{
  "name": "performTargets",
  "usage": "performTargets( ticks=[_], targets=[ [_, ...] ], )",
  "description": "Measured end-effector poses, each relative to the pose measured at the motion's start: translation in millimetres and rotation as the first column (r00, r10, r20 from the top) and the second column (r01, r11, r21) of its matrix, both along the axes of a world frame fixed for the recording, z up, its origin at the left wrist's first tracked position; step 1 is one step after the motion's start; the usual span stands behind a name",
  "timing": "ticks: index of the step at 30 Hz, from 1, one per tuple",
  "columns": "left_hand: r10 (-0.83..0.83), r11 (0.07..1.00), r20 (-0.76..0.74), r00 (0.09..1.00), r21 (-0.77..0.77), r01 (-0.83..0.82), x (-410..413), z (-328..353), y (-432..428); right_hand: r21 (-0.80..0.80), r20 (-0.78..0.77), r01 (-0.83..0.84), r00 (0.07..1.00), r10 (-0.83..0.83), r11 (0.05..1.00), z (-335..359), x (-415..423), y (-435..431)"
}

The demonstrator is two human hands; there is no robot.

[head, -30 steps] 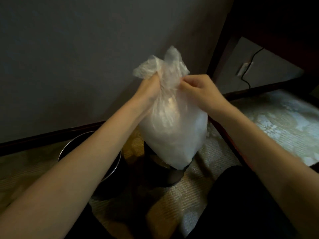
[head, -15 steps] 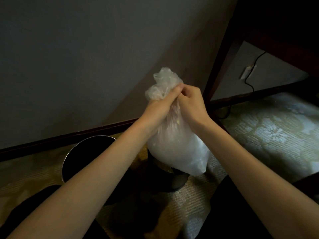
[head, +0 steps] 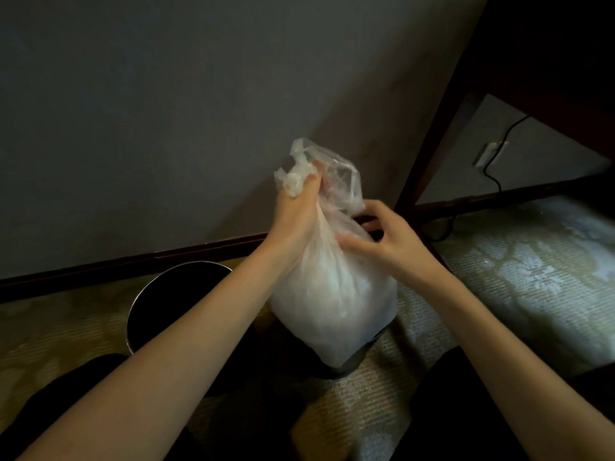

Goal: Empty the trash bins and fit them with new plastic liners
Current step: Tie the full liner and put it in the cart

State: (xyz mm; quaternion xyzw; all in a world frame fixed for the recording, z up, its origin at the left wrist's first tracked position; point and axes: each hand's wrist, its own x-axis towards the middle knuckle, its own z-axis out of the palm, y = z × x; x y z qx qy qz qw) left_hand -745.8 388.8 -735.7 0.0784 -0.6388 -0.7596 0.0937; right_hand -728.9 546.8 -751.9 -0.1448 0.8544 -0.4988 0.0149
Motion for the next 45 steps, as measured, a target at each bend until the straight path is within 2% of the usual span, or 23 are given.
performTargets(
  ticks=[3,7,9,11,13,15,18,20,22,24,26,28,29,30,33,34,36,38,40,42,43,44,45],
  targets=[
    [-0.039,0.997,-0.013,0.999,-0.06,0.038,3,2,4,0.085,0.089,-0.139,0.987,0.131,0.987,1,-2,-4],
    [-0.163,0.987,-0.058,0.985,-0.001,0.163,4,12,4,-0.01,0.218,-0.307,0.928,0.302,0.952,5,-3,-1],
    [-0.213,0.977,-0.108,0.971,0.009,0.215,2,15,-2,-0.027,0.268,-0.316,0.911,0.312,0.948,6,-3,2],
    [-0.26,0.965,-0.121,0.958,-0.047,0.257,3,16,-4,0.016,0.261,-0.259,0.934,0.246,0.966,4,-1,2],
    [-0.271,0.955,-0.103,0.957,-0.156,0.253,3,8,-4,0.123,0.169,-0.139,0.979,0.117,0.983,1,3,-4],
    [-0.228,0.951,-0.073,0.971,-0.229,0.206,6,4,1,0.316,0.024,0.02,0.999,-0.03,0.949,0,10,-11],
    [-0.095,0.941,-0.003,0.996,-0.327,0.088,6,-2,5,0.579,-0.253,0.27,0.956,-0.146,0.769,-4,28,-22],
    [0.041,0.931,-0.031,0.999,-0.361,-0.049,5,-6,8,0.65,-0.392,0.372,0.911,-0.128,0.663,-10,46,-34],
    [0.15,0.938,-0.075,0.986,-0.303,-0.166,5,-8,11,0.635,-0.493,0.378,0.87,-0.023,0.674,-15,65,-45],
    [0.255,0.948,-0.085,0.963,-0.174,-0.266,7,-1,10,0.603,-0.47,0.2,0.872,0.141,0.772,-15,79,-50],
    [0.258,0.961,-0.088,0.962,-0.08,-0.265,3,4,7,0.427,-0.353,-0.016,0.918,0.183,0.904,-4,79,-44],
    [0.138,0.987,-0.107,0.985,-0.063,-0.145,6,14,3,0.159,-0.398,0.025,0.917,0.041,0.987,7,67,-30],
    [0.053,0.995,-0.139,0.989,-0.074,-0.064,7,18,0,0.12,-0.455,0.097,0.89,-0.032,0.988,11,57,-20],
    [-0.039,0.995,-0.176,0.984,-0.099,0.022,5,20,-2,0.165,-0.46,0.143,0.886,-0.052,0.976,16,46,-11],
    [-0.19,0.976,-0.199,0.961,-0.148,0.162,3,31,-8,0.35,-0.12,-0.018,0.991,0.064,0.936,17,24,-2],
    [-0.194,0.976,-0.205,0.959,-0.136,0.169,1,32,-9,0.352,-0.069,-0.066,0.993,0.097,0.933,14,25,-6],
    [-0.196,0.979,-0.195,0.961,-0.101,0.179,-1,35,-9,0.317,-0.089,-0.045,0.993,0.077,0.947,3,27,-11],
    [-0.198,0.979,-0.188,0.962,-0.084,0.185,-3,35,-6,0.261,-0.108,0.098,0.992,-0.072,0.96,-4,32,-17],
    [-0.119,0.991,-0.165,0.979,-0.077,0.108,-11,31,1,0.253,-0.154,0.256,0.963,-0.222,0.933,-6,38,-27],
    [0.0,0.997,-0.136,0.991,-0.079,-0.011,-24,22,6,0.214,-0.204,0.295,0.946,-0.252,0.931,-5,47,-39],
    [0.06,0.994,-0.136,0.989,-0.084,-0.072,-28,19,8,0.149,-0.173,0.209,0.968,-0.183,0.966,-3,50,-42],
    [0.109,0.988,-0.132,0.985,-0.096,-0.122,-31,16,8,0.055,-0.068,0.049,0.997,-0.045,0.997,1,52,-44],
    [0.155,0.98,-0.114,0.981,-0.111,-0.167,-33,15,7,-0.067,0.072,-0.144,0.986,0.149,0.987,8,52,-43]
  ],
)
